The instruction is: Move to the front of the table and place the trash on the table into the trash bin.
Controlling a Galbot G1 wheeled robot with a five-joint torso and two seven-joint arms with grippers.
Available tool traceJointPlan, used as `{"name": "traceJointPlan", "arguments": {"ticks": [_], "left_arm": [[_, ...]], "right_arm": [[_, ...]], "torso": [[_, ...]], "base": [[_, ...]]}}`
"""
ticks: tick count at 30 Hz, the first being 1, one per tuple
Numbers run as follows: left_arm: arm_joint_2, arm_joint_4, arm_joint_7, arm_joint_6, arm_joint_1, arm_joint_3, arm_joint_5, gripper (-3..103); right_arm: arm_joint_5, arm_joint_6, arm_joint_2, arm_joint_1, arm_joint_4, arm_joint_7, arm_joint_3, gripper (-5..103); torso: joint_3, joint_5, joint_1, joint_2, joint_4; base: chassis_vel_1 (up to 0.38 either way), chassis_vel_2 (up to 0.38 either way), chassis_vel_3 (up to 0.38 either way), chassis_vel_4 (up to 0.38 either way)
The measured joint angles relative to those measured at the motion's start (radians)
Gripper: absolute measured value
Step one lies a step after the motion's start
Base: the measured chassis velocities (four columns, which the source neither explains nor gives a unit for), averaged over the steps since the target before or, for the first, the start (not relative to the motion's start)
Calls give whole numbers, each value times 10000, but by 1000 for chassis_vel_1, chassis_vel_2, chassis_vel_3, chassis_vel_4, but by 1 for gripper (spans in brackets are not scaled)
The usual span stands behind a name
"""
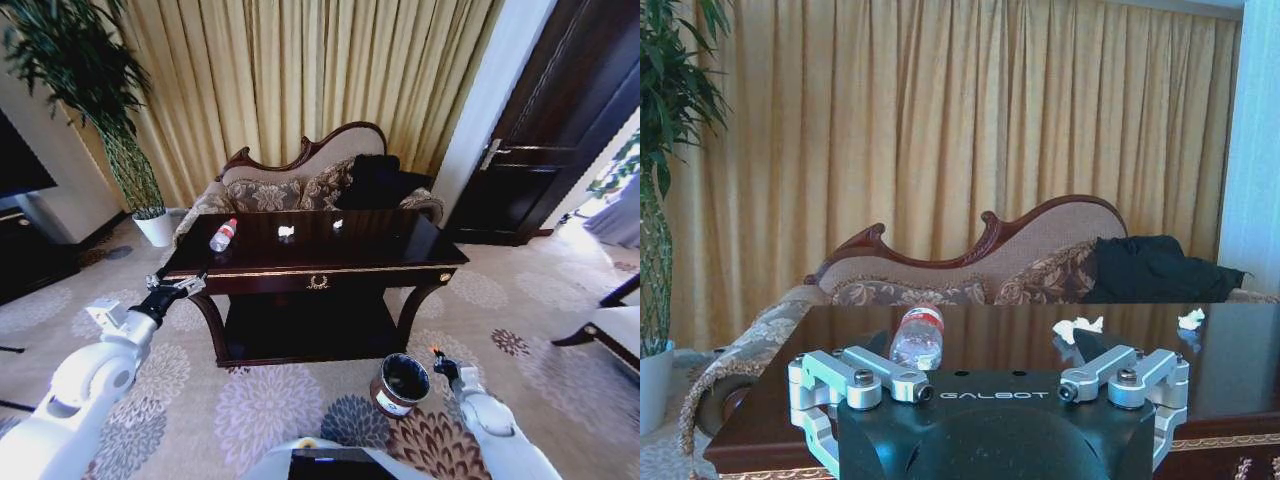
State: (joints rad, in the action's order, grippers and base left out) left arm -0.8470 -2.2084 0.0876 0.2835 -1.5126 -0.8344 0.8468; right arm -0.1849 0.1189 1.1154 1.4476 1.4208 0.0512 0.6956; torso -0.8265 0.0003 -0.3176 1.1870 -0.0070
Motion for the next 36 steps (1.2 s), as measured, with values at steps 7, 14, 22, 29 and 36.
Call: {"name": "traceJointPlan", "arguments": {"ticks": [7,14,22,29,36], "left_arm": [[-62,-163,-12,13,-150,-3,-9,100],[-64,-217,-14,14,-221,-86,-15,100],[-65,-299,14,13,-282,-135,-27,100],[-63,-371,40,9,-235,-136,-23,100],[-113,-345,0,-3,-237,-233,-5,100]], "right_arm": [[428,-639,85,-25,-112,48,34,22],[581,-1020,147,-26,-169,7,53,44],[-1394,-1054,-98,7,2220,-675,246,76],[-3064,169,-541,-4,5326,-1460,258,96],[-3771,1150,-892,74,7877,-1710,-148,100]], "torso": [[0,-1,0,0,0],[0,0,1,0,1],[0,-2,0,0,0],[0,-5,0,0,2],[0,-2,0,0,1]], "base": [[0,0,0,0],[0,0,0,0],[0,0,0,0],[0,0,0,0],[0,0,0,0]]}}
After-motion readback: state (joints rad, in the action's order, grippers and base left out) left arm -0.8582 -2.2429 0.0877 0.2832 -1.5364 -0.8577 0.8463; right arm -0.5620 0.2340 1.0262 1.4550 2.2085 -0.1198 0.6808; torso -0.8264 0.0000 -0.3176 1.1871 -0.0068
